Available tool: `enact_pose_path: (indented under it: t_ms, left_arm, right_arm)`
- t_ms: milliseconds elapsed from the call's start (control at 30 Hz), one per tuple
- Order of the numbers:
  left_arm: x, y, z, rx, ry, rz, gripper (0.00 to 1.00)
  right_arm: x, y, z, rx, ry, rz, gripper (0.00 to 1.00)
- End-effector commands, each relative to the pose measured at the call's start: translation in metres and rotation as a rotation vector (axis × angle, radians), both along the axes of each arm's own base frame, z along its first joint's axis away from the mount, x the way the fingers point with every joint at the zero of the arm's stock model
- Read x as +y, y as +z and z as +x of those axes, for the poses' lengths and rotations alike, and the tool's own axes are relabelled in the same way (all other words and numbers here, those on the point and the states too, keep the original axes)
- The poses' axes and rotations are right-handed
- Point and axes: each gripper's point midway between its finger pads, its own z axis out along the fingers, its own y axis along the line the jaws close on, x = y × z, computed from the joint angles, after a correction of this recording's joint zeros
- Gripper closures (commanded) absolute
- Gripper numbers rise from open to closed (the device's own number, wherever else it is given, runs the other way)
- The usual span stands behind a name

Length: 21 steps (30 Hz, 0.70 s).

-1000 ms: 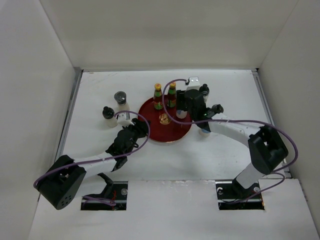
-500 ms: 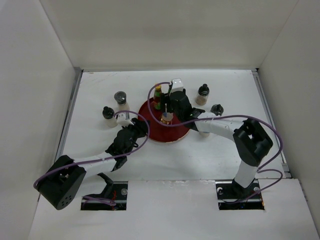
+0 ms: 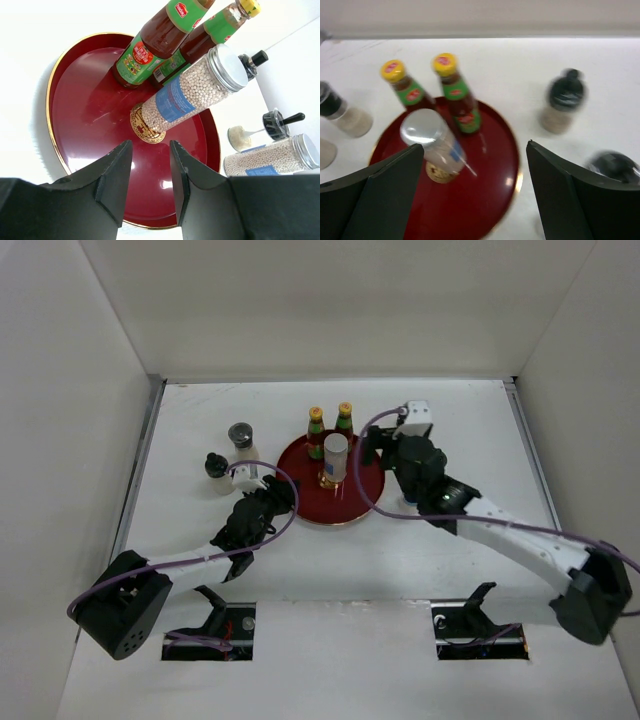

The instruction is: Organize the condiment bottles

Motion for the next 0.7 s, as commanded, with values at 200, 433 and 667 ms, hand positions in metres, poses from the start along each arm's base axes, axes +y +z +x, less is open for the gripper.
enact_pose_path:
  t_ms: [200, 433, 667]
  left_arm:
    - [-0.002, 0.017, 0.003, -0.052, 0.001, -0.048, 0.66]
    - [-0.005, 0.018, 0.001, -0.054, -0.01, -0.046, 0.66]
    - [-0.009, 0.015, 0.001, -0.044, -0.02, -0.049, 0.66]
  right_arm:
    - [-0.135, -0.057, -0.076, 0.279, -0.39, -0.087, 0.04]
    - [-0.104, -0.086, -0.063, 0.345, -0.278, -0.058, 0.0]
    - [-0.099, -0.09, -0.029, 0.305, -0.276, -0.05, 0.01]
